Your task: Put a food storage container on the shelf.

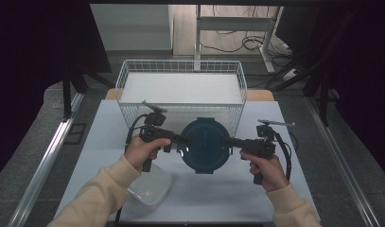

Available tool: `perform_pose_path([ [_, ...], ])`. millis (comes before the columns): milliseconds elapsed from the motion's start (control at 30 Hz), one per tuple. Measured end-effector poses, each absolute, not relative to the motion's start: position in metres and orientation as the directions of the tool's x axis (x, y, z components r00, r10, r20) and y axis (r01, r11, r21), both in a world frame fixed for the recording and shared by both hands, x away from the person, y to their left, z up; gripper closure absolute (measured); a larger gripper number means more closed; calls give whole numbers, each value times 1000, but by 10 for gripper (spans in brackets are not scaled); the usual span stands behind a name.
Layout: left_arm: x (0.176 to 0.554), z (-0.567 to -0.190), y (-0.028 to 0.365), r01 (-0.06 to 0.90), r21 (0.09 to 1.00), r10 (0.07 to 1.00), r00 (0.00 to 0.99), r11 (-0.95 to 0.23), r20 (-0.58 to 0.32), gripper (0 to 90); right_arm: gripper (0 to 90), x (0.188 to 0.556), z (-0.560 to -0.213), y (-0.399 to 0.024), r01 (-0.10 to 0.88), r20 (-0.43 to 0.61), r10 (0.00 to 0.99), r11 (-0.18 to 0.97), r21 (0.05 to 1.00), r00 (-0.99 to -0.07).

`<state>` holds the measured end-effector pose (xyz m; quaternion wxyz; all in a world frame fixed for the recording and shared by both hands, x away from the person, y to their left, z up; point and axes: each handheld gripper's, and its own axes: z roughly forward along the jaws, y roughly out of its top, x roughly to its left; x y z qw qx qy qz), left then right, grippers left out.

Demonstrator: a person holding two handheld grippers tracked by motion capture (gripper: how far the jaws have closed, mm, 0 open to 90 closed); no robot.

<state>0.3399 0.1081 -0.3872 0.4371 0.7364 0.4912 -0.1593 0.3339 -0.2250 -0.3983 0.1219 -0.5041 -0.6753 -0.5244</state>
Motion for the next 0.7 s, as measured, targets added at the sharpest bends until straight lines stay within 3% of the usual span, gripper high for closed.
perform_pose_path([
  [700,337,-371,130,850,518,599,465,-95,-652,425,459,343,-381,-204,793,677,539,-27,609,-502],
])
